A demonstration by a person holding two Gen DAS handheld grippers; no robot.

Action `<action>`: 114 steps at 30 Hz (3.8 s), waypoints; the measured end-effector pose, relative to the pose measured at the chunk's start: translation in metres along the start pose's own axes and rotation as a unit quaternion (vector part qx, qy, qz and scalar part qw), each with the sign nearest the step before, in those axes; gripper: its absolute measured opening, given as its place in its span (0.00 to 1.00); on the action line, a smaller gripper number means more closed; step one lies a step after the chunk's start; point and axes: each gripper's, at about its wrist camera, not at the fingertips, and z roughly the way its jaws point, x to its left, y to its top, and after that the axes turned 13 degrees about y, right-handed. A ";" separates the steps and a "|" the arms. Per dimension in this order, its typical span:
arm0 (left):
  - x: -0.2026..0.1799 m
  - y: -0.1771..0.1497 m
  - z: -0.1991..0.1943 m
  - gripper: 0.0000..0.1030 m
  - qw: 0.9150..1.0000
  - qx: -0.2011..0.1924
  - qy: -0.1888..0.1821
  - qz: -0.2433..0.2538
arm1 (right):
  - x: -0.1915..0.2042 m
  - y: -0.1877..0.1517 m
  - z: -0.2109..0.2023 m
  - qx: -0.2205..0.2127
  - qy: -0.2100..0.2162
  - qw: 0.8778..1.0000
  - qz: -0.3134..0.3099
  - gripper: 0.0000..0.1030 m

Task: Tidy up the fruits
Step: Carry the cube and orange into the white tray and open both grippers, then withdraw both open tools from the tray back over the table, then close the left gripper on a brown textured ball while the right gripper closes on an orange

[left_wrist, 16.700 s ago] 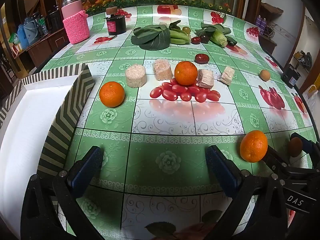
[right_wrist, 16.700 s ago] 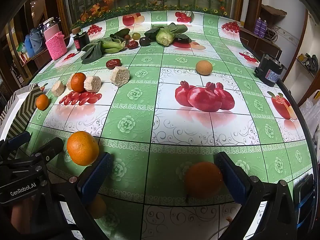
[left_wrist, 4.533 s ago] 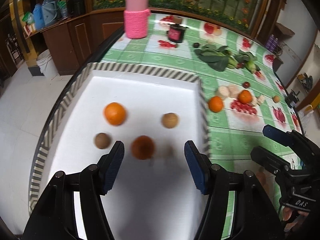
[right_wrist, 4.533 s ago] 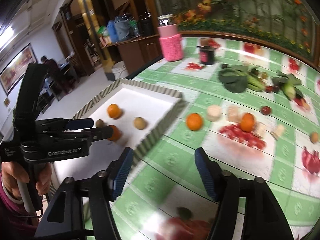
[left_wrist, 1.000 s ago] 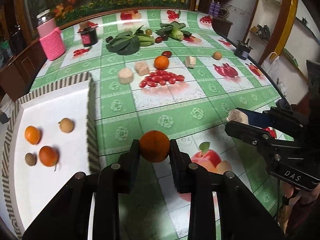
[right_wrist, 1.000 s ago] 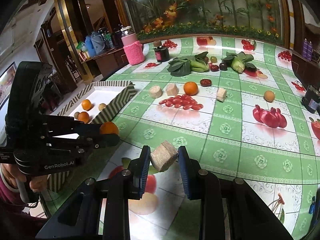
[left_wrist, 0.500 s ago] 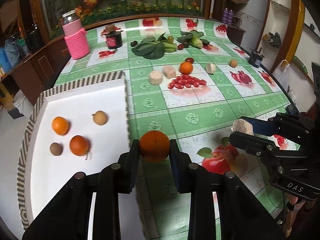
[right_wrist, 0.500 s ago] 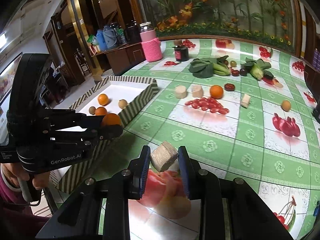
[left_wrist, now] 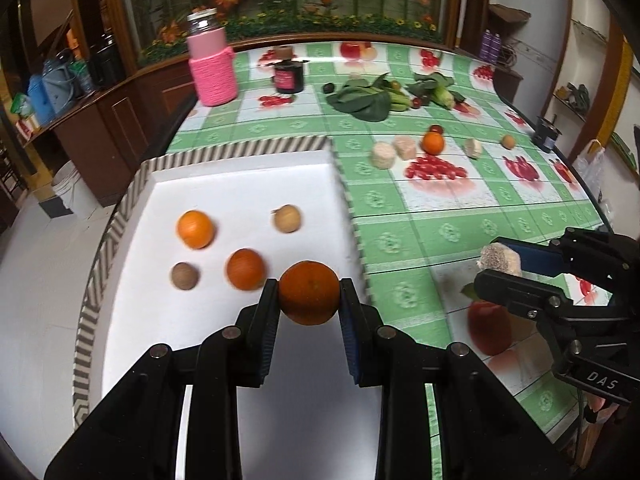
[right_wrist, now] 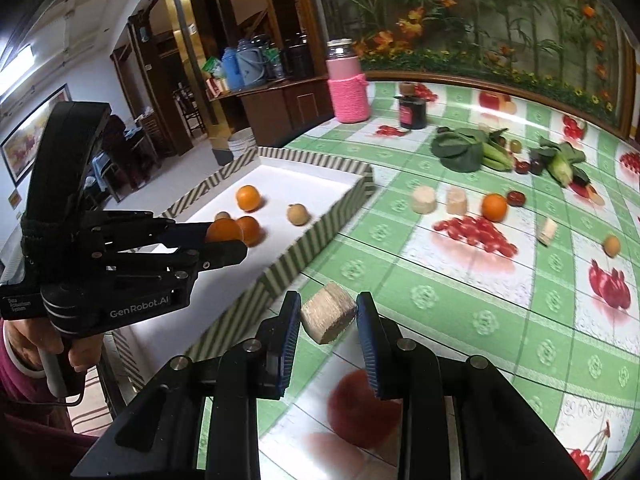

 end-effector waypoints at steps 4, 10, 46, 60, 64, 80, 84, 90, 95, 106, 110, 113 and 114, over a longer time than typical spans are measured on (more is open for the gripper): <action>0.013 -0.005 0.005 0.25 1.000 0.007 0.008 -0.011 | 0.010 0.006 0.008 0.002 0.010 1.000 -0.009 0.29; 0.033 -0.012 0.010 0.26 0.999 0.016 0.017 -0.024 | 0.022 0.013 0.023 0.014 0.023 0.999 -0.019 0.29; 0.073 -0.023 0.056 0.28 0.992 0.095 0.020 -0.077 | 0.038 0.047 0.128 0.099 0.031 0.992 -0.078 0.44; 0.060 -0.012 0.030 0.68 0.994 0.052 0.043 -0.085 | 0.013 0.039 0.059 0.030 0.020 0.999 -0.025 0.60; 0.049 -0.008 0.023 0.68 0.995 0.044 0.035 -0.085 | 0.000 0.032 0.039 0.014 0.005 1.000 -0.008 0.66; -0.035 0.030 0.014 0.68 0.999 0.029 -0.026 -0.018 | -0.085 -0.007 -0.033 -0.008 -0.072 0.995 0.075 0.77; -0.058 0.046 0.022 0.68 0.999 0.030 -0.040 0.007 | -0.104 -0.012 -0.040 -0.001 -0.085 0.993 0.087 0.77; -0.077 0.079 0.045 0.68 0.998 0.037 -0.047 0.032 | -0.126 -0.011 -0.044 0.006 -0.092 0.992 0.090 0.77; -0.095 0.103 0.071 0.68 0.995 0.042 -0.051 0.071 | -0.144 0.008 -0.039 0.006 -0.098 0.992 0.080 0.77; -0.113 0.124 0.117 0.68 0.990 0.061 -0.052 0.117 | -0.175 0.049 0.005 0.038 -0.093 0.994 0.046 0.77; -0.117 0.126 0.126 0.48 0.988 0.056 -0.049 0.134 | -0.183 0.055 0.011 0.035 -0.086 0.994 0.049 0.77; -0.114 0.128 0.131 0.24 0.987 0.064 -0.073 0.127 | -0.188 0.059 0.016 0.032 -0.080 0.995 0.051 0.77; -0.114 0.128 0.131 0.24 0.987 0.062 -0.070 0.129 | -0.189 0.060 0.019 0.032 -0.080 0.995 0.051 0.77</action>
